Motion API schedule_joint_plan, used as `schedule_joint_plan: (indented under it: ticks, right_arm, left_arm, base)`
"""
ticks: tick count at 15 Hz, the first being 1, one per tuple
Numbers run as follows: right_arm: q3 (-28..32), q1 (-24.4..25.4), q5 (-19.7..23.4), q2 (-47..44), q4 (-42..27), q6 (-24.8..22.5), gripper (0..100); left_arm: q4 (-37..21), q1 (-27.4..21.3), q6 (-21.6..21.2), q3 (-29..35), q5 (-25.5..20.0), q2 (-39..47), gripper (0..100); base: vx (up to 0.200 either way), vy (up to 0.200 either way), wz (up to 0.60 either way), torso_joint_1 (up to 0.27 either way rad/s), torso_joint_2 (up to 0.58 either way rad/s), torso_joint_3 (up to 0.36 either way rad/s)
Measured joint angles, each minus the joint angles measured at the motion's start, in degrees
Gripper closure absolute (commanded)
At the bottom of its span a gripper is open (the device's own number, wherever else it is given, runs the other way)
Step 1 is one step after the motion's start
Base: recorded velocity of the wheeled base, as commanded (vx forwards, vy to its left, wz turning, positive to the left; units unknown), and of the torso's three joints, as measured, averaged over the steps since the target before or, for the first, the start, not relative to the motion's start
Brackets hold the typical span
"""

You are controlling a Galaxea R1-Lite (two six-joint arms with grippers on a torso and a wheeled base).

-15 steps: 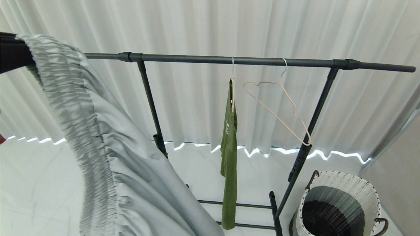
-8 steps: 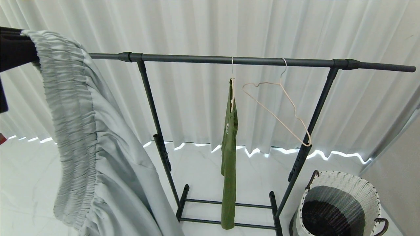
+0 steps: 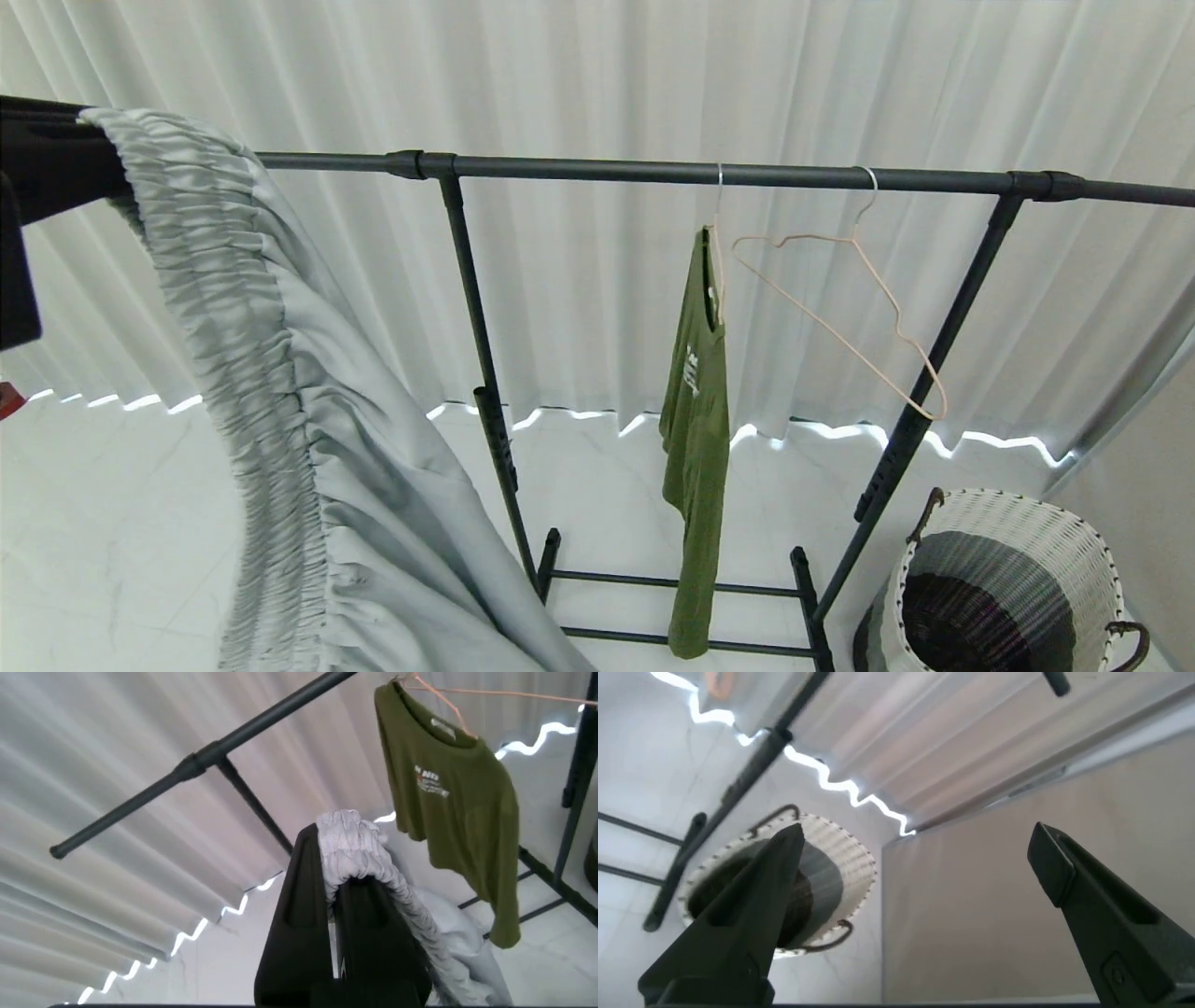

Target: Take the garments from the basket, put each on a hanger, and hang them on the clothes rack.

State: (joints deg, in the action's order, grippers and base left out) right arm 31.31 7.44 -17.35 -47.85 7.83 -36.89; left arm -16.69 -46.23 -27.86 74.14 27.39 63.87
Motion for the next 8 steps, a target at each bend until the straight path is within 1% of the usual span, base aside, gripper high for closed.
schedule_joint_plan:
  ticks: [2, 5, 8]
  right_arm:
    - [0.0, 0.0, 0.1, -0.1, 0.1, 0.2, 0]
    - [0.3, 0.0, 0.3, -0.4, 0.1, 1.7, 0]
    - [0.4, 0.1, 0.4, -0.7, 0.0, 2.4, 0]
  left_arm:
    - [0.2, 0.0, 0.0, -0.2, 0.1, -0.1, 100]
    - [2.6, 0.0, 0.0, -0.5, 0.0, 0.0, 100]
    - [2.6, 0.0, 0.1, -0.7, 0.0, 0.1, 100]
  base:
    - [0.000, 0.000, 0.00, 0.000, 0.00, 0.000]
    - [0.000, 0.000, 0.00, 0.000, 0.00, 0.000]
    - [0.200, 0.000, 0.00, -0.002, 0.00, 0.006]
